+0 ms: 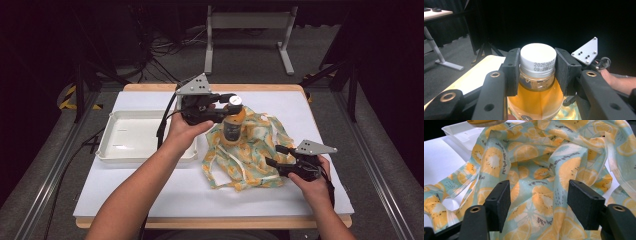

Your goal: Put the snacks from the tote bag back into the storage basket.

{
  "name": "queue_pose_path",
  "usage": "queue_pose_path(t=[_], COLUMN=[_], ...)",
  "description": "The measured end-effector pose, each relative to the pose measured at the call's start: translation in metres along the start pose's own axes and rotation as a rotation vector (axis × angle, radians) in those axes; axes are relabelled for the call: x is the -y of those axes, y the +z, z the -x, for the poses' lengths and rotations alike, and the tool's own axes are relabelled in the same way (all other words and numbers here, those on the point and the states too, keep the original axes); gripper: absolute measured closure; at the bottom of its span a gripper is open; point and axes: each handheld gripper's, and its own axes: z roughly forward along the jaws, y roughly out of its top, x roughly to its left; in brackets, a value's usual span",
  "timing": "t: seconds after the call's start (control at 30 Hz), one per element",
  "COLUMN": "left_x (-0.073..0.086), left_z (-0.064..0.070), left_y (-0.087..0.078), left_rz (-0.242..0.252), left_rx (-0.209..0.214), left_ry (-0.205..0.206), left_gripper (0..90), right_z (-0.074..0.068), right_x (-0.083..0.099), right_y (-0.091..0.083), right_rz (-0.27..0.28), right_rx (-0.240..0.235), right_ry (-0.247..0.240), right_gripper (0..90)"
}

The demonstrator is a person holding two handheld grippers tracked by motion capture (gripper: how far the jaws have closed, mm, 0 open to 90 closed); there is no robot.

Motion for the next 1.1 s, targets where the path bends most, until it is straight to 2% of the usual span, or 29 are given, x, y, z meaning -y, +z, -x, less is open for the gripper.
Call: queue_pose_path(t=[0.63,1.1], left_x=[0.009,0.021], left_z=[-0.007,-0.020], left_y=[-0.045,-0.084], left_rz=[0.006,0.026], left_rx=[-0.050,-0.096], left_ry=[-0.018,-0.044], left_gripper=[58.3,58.3], right_z=[0.000,0.001], right_x=[0.000,0.001], right_y=[0.000,-0.001], right_rz=[0.006,0.011], right_rx=[0.007,0.001], right_ry=[-0.006,0.004], right_gripper=[36.4,36.1])
